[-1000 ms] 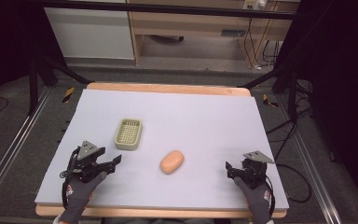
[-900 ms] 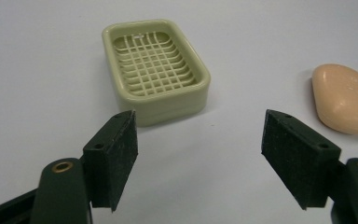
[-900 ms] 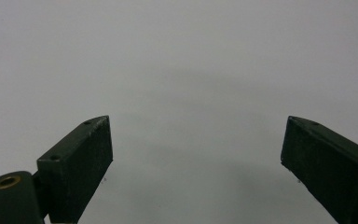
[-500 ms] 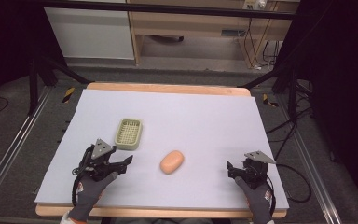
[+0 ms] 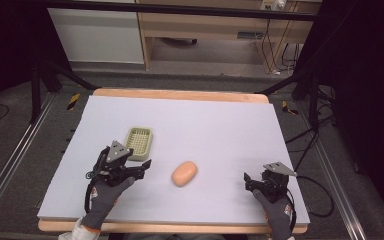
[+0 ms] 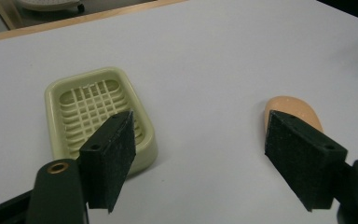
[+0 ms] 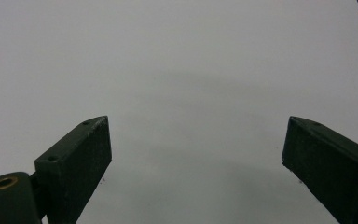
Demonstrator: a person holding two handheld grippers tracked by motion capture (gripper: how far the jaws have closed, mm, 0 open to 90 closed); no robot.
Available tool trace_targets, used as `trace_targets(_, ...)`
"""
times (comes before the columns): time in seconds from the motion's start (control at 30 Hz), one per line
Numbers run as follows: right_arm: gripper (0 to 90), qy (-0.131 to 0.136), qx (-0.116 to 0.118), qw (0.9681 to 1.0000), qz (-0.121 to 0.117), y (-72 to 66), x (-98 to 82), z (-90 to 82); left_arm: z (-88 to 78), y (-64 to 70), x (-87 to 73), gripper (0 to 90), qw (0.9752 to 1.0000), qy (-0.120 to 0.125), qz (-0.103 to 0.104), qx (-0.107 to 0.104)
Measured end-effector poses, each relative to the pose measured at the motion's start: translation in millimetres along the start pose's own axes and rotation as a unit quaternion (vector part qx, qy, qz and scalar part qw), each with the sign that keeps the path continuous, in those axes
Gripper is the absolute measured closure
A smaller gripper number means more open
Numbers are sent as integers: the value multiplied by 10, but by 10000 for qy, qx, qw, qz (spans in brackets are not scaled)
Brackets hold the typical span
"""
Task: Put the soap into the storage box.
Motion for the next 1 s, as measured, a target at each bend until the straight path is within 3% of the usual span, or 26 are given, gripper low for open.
trace_targets(0.17, 85, 12, 6, 10000, 62, 8, 3, -10, 40, 46, 66, 236, 10000, 60, 14, -56)
trace_targets(0.43, 85, 5, 2, 10000, 55, 5, 7, -4, 108, 104, 137, 230, 9998, -48, 130, -133)
trace_targets(1.0, 85, 3, -1, 10000, -4, -5, 11, -2, 392, 387, 212, 220, 9978, -303, 399, -424)
Point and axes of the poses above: each handheld gripper's, and its own axes: z roughly forward along the jaws, x roughly out of its top, y roughly to its right, the point moved 2 cm from there along z, roughly forward along the jaws, and after that the axes turned 4 degrees about -x, right-handed, at the moved point
